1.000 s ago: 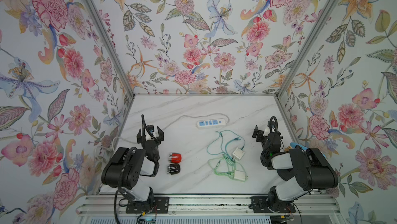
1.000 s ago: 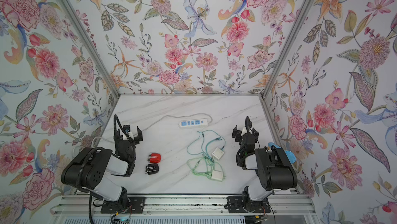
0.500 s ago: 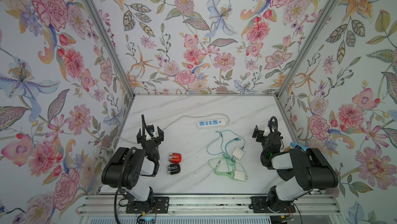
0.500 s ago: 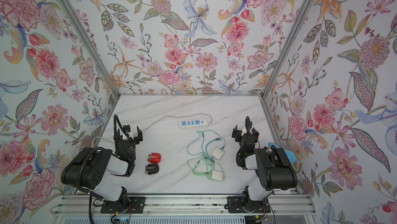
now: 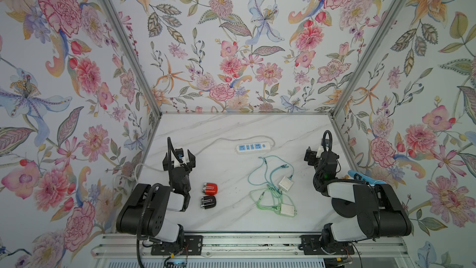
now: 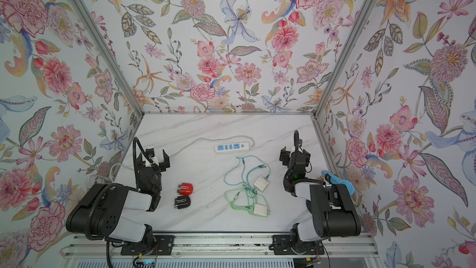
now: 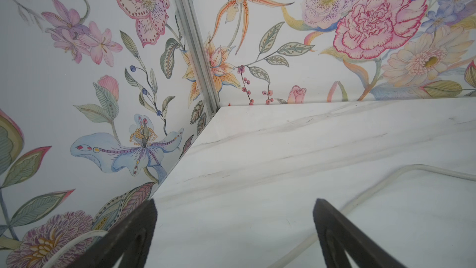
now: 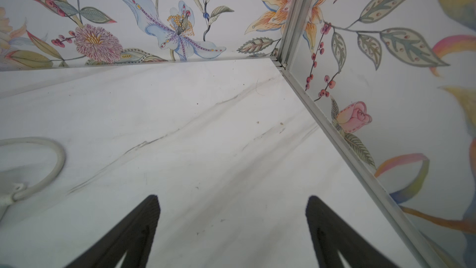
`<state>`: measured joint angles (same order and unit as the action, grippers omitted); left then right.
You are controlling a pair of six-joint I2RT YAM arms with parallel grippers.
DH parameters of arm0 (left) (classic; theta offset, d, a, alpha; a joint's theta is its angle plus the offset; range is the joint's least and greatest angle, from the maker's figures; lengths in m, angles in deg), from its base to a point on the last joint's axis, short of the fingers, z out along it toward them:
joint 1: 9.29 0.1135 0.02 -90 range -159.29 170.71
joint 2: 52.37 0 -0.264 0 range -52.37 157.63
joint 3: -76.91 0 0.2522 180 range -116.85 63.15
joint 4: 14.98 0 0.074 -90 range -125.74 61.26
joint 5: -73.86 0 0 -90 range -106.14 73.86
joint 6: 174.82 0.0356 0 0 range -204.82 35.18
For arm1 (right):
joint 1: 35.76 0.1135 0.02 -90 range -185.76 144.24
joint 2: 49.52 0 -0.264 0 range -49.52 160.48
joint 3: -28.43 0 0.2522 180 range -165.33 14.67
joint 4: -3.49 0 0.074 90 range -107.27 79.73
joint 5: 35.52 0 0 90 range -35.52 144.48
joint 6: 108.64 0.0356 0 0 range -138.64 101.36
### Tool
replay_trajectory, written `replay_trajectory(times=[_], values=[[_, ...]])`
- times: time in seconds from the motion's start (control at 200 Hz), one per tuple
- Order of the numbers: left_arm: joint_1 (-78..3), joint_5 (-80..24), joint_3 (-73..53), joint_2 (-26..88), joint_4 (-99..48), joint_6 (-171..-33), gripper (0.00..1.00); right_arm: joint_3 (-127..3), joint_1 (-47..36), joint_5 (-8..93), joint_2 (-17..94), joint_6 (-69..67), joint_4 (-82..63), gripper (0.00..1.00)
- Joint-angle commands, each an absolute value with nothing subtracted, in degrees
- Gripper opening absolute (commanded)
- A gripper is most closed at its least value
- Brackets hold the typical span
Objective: Charge the electric shaver
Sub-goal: Pick up the plug from the center of the board.
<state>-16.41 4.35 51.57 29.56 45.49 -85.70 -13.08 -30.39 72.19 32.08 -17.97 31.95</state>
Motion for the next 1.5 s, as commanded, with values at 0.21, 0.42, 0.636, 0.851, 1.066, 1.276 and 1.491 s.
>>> replay_trajectory(times=[0.21,0.42,0.636,0.851,1.066,1.276,1.491], values=[[-17.1,-1.0,37.6,13.0,8.6,-102.6,0.96,-25.2,-17.6,83.7,20.2,-4.1,-16.7,0.9],[-21.6,-7.4,33.2,10.6,-1.8,-104.7,0.94,-23.4,-14.2,75.8,12.8,8.1,-33.2,0.89],[-26.3,-12.3,29.2,11.6,-6.4,-104.1,0.93,-21.7,-13.2,68.3,10.9,15.1,-38.6,0.87],[-31.2,-15.3,28.2,14.7,-6.3,-103.3,0.92,-19.9,-13.9,64.0,16.1,18.2,-34.3,0.83],[-33.8,-16.8,28.3,15.3,-5.8,-102.9,0.92,-18.7,-16.2,59.4,20.3,18.5,-25.5,0.74],[-34.6,-18.3,27.7,15.7,-6.1,-102.8,0.91,-19.1,-18.2,56.7,26.4,17.4,-18.9,0.68],[-35.7,-19.7,26.8,17.1,-7.0,-102.7,0.86,-21.1,-19.0,56.0,31.7,15.2,-16.9,0.51]])
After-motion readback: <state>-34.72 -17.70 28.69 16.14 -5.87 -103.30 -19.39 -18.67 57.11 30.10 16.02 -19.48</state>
